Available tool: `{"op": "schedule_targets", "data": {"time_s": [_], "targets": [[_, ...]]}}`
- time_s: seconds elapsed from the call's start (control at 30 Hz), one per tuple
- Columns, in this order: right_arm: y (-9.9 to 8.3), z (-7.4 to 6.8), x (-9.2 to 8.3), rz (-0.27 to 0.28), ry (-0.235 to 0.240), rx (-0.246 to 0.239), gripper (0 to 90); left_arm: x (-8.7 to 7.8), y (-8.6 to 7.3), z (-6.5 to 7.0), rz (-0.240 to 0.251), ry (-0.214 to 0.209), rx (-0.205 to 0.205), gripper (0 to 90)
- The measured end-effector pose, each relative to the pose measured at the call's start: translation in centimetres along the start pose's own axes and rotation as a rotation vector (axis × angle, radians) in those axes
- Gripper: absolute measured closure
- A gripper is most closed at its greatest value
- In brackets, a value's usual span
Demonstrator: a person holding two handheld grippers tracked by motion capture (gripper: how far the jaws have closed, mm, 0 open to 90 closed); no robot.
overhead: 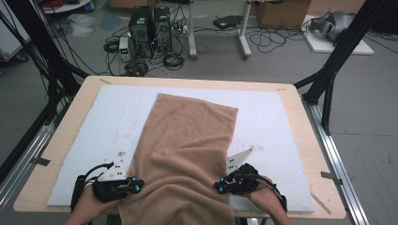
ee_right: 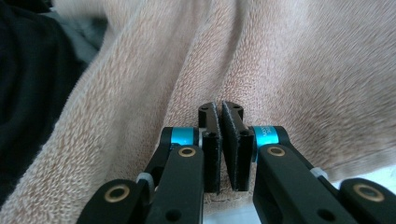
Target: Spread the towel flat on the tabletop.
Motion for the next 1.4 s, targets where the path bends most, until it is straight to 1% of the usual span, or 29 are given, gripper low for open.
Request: {"op": "schedule_targets", "data": {"time_s": [0.03,0.13,0.17,0.2,0.23,0.27,0.3,0.37,0.5,0.53,0.6,0.63,0.67,0.7,0.77,0.83,0.9,0.93,0.97,1.03,1.07,1.1,1.13,1.17,1.2,1.27,1.33,1.37,1.4], "targets": [[0.2,0.0,-0.3,0.015,-0.011,0.002,82.5,-0.2,0.3,0.0,0.013,-0.017,-0.007,84.0],[1.3,0.7,-1.5,0.079,-0.049,0.017,72.7,-0.3,1.6,-0.7,0.047,0.008,-0.008,69.4],[1.9,1.4,-2.0,0.102,-0.085,0.024,71.4,-0.2,2.0,-1.1,0.055,0.019,-0.005,67.7],[2.4,2.2,-2.4,0.119,-0.107,0.023,69.9,-0.1,2.5,-1.8,0.065,0.034,0.006,65.8],[2.9,3.0,-2.7,0.138,-0.131,0.019,67.6,0.1,2.9,-2.5,0.078,0.053,0.000,64.4],[3.3,4.0,-3.0,0.141,-0.160,0.022,67.2,0.3,3.3,-3.3,0.089,0.067,-0.006,63.2],[3.6,5.1,-3.1,0.140,-0.184,0.025,66.9,0.4,3.7,-4.1,0.102,0.093,-0.006,62.3],[4.1,7.3,-3.4,0.152,-0.244,0.047,64.6,0.9,4.4,-5.8,0.117,0.133,-0.019,62.3],[4.2,10.9,-3.4,0.162,-0.294,0.119,58.8,2.4,5.2,-9.1,0.114,0.214,-0.025,64.1],[4.1,11.6,-3.3,0.152,-0.302,0.136,57.6,2.9,5.4,-9.9,0.108,0.228,-0.031,65.8],[4.1,12.9,-3.3,0.152,-0.336,0.132,56.6,3.8,5.9,-11.4,0.118,0.247,-0.052,68.0],[4.1,13.5,-3.4,0.154,-0.349,0.140,56.6,4.2,6.0,-12.2,0.129,0.260,-0.064,68.4],[4.2,14.1,-3.5,0.161,-0.365,0.145,56.6,4.7,6.1,-13.0,0.124,0.268,-0.077,68.8],[4.2,14.7,-3.5,0.165,-0.383,0.152,56.6,5.2,6.0,-13.8,0.112,0.283,-0.074,69.0],[4.3,15.7,-3.6,0.165,-0.404,0.158,56.5,6.1,5.9,-15.1,0.113,0.309,-0.098,69.0],[4.1,16.6,-3.3,0.153,-0.414,0.170,56.2,7.0,5.5,-16.1,0.067,0.321,-0.113,68.3],[3.7,17.3,-2.9,0.127,-0.427,0.181,56.4,7.8,4.9,-16.7,0.032,0.338,-0.121,67.4],[3.4,17.7,-2.8,0.126,-0.430,0.194,56.8,8.2,4.5,-17.0,-0.008,0.346,-0.129,66.1],[3.1,18.0,-2.6,0.125,-0.432,0.215,56.9,8.4,4.2,-17.1,-0.021,0.351,-0.139,64.8],[2.6,18.7,-2.3,0.109,-0.456,0.244,58.3,8.6,4.3,-17.1,-0.011,0.370,-0.151,67.9],[2.3,19.0,-2.1,0.094,-0.459,0.249,60.3,8.6,4.3,-17.1,-0.014,0.372,-0.146,71.1],[1.9,19.1,-1.7,0.072,-0.458,0.256,64.1,8.6,4.3,-17.1,-0.014,0.373,-0.139,76.3],[1.7,19.1,-1.4,0.048,-0.458,0.254,69.0,8.6,4.4,-17.0,-0.017,0.380,-0.147,80.5],[1.8,19.2,-1.3,0.050,-0.476,0.238,77.9,8.6,4.4,-17.0,-0.017,0.386,-0.152,83.3],[1.9,19.3,-1.1,0.051,-0.461,0.241,83.3,8.6,4.4,-17.0,-0.021,0.387,-0.149,84.0],[2.1,19.6,-1.1,0.031,-0.463,0.239,85.9,8.6,4.4,-17.1,-0.016,0.389,-0.161,84.4],[2.5,20.2,-1.4,0.005,-0.512,0.230,86.4,8.6,4.6,-17.2,-0.002,0.399,-0.164,84.8],[2.8,20.7,-1.7,0.008,-0.536,0.228,86.5,8.5,4.8,-17.2,0.018,0.403,-0.171,84.9],[3.0,21.1,-2.0,0.013,-0.560,0.226,86.5,8.5,5.2,-17.2,0.055,0.406,-0.182,84.9]]}}
Point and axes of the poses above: each handheld gripper's, and its own axes: x roughly forward along the jaws, y roughly out of its top, z roughly to its right, the point moved 6 cm from there along x, roughly forward along the jaws, and after that the axes turned 14 degrees about z, right-handed, at the moved point
